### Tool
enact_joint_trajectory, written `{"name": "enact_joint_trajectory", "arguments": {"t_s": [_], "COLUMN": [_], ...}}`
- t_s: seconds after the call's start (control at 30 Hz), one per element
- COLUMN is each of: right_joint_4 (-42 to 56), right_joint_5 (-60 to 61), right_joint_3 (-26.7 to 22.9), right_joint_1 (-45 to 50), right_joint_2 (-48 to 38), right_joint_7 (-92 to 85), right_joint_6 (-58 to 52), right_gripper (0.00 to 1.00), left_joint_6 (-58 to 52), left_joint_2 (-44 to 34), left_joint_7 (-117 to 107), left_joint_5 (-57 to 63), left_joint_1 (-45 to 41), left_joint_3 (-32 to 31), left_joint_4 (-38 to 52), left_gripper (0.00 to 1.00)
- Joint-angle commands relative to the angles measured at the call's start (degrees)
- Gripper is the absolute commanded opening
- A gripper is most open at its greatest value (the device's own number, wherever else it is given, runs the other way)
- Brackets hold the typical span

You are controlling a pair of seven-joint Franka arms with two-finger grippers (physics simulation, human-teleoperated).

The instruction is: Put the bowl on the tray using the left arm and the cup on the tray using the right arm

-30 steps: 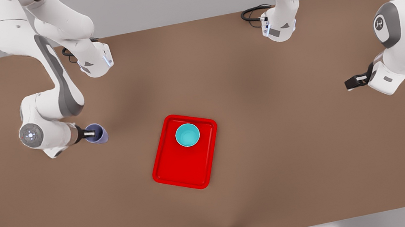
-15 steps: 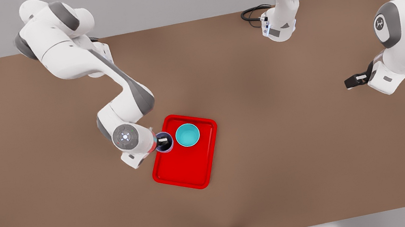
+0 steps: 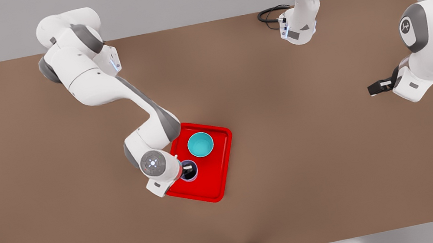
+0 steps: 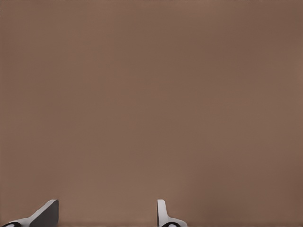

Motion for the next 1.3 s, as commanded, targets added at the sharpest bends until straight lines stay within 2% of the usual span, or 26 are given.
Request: {"name": "enact_joint_trajectory", "arguments": {"t_s": [0.0, 0.37, 0.4, 0.47, 0.5, 0.53, 0.6, 0.67, 0.7, 0.73, 0.77, 0.83, 0.97, 1.07, 1.1, 1.13, 1.17, 1.27], "right_joint_4": [0.0, -2.3, -2.3, -2.3, -2.3, -2.3, -2.2, -2.2, -2.1, -2.0, -2.0, -1.8, -0.6, -0.3, -3.4, -14.2, -20.5, -19.6], "right_joint_5": [-0.4, -0.4, -0.5, -0.4, -0.3, -0.3, -0.2, -0.2, -0.2, -0.2, 0.2, 0.5, 0.5, 4.6, 4.4, 4.4, 4.9, 8.1], "right_joint_3": [0.0, 0.0, 0.0, 0.0, 0.0, 0.0, 0.0, 0.0, 0.0, 0.1, 0.2, 0.5, 0.5, 0.8, 0.1, -2.4, -4.8, -4.6], "right_joint_1": [0.0, -0.1, -0.1, -0.4, -0.4, -0.5, -0.7, -1.1, -1.0, -1.1, -1.1, -1.1, -2.0, -9.7, -10.9, -11.3, -12.2, -15.2], "right_joint_2": [0.0, 3.0, 3.0, 2.9, 2.9, 2.9, 2.9, 2.8, 2.8, 2.4, 2.1, -0.6, -13.6, -20.3, -27.4, -37.8, -45.1, -46.5], "right_joint_7": [0.0, -0.5, -1.0, -4.3, -4.7, -5.5, -5.5, -5.6, -5.6, -5.4, -5.3, -4.7, -4.8, -11.4, -15.4, -16.1, -16.4, -16.5], "right_joint_6": [-0.2, 1.8, 1.9, 1.9, 1.9, 1.9, 1.9, 1.9, 1.9, 1.9, 1.6, 0.6, -14.1, -21.6, -23.5, -23.4, -23.3, -25.4], "right_gripper": [0.21, 0.21, 0.40, 0.62, 0.68, 0.68, 0.80, 0.83, 0.87, 1.00, 1.00, 1.00, 1.00, 1.00, 1.00, 1.00, 1.00, 1.00], "left_joint_6": [0.0, 0.1, 0.1, 0.0, 0.0, 0.0, 0.0, 0.0, 0.0, 0.0, 0.0, 0.0, 0.1, 0.0, 0.0, 0.0, 0.0, 0.1], "left_joint_2": [0.0, 0.5, 0.5, 0.5, 0.5, 0.5, 0.5, 0.5, 0.5, 0.5, 0.5, 0.5, 0.5, 0.5, 0.5, 0.5, 0.5, 0.5], "left_joint_7": [0.0, 0.0, 0.0, 0.0, 0.0, 0.0, 0.0, 0.0, 0.0, 0.0, 0.0, 0.0, 0.0, 0.0, 0.0, 0.0, 0.0, 0.0], "left_joint_5": [0.0, 0.2, 0.2, 0.2, 0.2, 0.2, 0.2, 0.2, 0.2, 0.2, 0.2, 0.2, 0.2, 0.2, 0.2, 0.2, 0.2, 0.2], "left_joint_1": [0.0, 0.0, 0.0, 0.0, 0.0, 0.0, 0.0, 0.0, 0.0, 0.0, 0.0, 0.0, 0.0, 0.0, 0.0, 0.0, 0.0, 0.0], "left_joint_3": [0.0, 0.0, 0.0, 0.0, 0.0, 0.0, 0.0, 0.0, 0.0, 0.0, 0.0, 0.0, 0.0, 0.0, 0.0, 0.0, 0.0, 0.0], "left_joint_4": [0.0, 0.1, 0.1, 0.1, 0.0, 0.1, 0.0, 0.1, 0.1, 0.0, 0.1, 0.0, 0.1, 0.1, 0.1, 0.1, 0.1, 0.1], "left_gripper": [1.00, 1.00, 1.00, 1.00, 1.00, 1.00, 1.00, 1.00, 1.00, 1.00, 1.00, 1.00, 1.00, 1.00, 1.00, 1.00, 1.00, 1.00]}}
